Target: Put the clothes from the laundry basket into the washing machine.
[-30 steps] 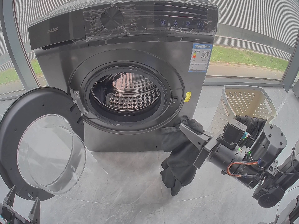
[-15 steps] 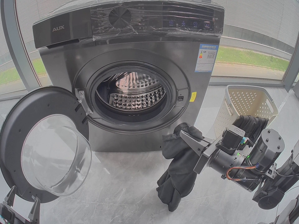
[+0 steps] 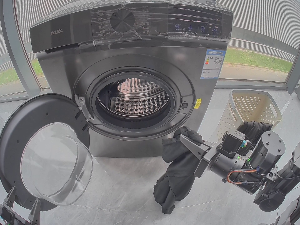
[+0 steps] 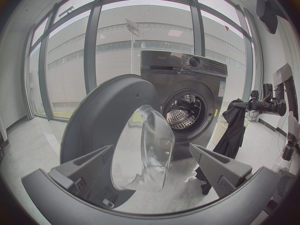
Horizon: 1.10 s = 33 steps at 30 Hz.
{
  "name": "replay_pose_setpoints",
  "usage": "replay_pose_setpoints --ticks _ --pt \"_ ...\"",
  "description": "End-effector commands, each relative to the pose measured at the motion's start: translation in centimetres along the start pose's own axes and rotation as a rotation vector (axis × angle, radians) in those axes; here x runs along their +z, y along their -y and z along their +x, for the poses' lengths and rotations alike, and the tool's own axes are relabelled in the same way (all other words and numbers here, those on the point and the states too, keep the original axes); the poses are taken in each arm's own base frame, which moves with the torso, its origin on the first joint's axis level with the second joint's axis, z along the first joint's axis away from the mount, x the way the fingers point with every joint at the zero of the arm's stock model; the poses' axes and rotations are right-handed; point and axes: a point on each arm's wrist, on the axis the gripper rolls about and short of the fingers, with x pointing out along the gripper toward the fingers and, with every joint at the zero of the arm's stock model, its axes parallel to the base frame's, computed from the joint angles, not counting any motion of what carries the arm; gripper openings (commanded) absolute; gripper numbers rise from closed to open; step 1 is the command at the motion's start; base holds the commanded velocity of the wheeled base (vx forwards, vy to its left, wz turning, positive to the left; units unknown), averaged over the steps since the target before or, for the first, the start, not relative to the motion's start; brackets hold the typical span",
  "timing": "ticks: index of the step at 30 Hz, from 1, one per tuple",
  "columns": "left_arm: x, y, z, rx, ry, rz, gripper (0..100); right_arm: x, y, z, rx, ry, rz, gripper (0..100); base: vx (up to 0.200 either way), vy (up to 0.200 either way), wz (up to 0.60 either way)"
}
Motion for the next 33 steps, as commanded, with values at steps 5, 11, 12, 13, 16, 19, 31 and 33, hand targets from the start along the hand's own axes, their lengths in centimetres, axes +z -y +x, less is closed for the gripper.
replay_pose_setpoints --ticks 5,11,12,13,16,19,31,33 --pt "-0.5 0.0 0.0 0.004 -0.001 0.019 100 0.0 -0.6 0.1 0.023 0.002 0.0 0 0.0 0.0 0.0" --pt "-0.5 0.0 0.0 0.006 -0.001 0.022 100 0.1 -1.4 0.5 0.056 0.013 -0.001 0 0.0 0.0 0.0" --pt "-0.5 0.0 0.0 0.006 -0.001 0.032 100 0.1 -2.1 1.1 0.08 0.021 0.001 0 0.0 0.0 0.0" --pt "-0.5 0.0 0.0 0.004 -0.002 0.033 100 0.0 -2.3 1.4 0.088 0.025 0.001 0 0.0 0.0 0.0" --pt "-0.5 0.0 0.0 -0.008 0.0 0.053 100 0.0 -3.0 1.8 0.109 0.03 0.005 0 0.0 0.0 0.0" --pt "-0.5 0.0 0.0 -0.013 0.0 0.059 100 -0.3 -3.0 1.9 0.111 0.021 0.006 0 0.0 0.0 0.0" --pt "-0.5 0.0 0.0 -0.01 -0.002 0.024 100 -0.4 -3.0 1.9 0.112 0.017 0.006 0 0.0 0.0 0.0" --pt "-0.5 0.0 0.0 -0.007 -0.002 0.024 100 -0.4 -2.9 1.9 0.117 0.018 0.004 0 0.0 0.0 0.0"
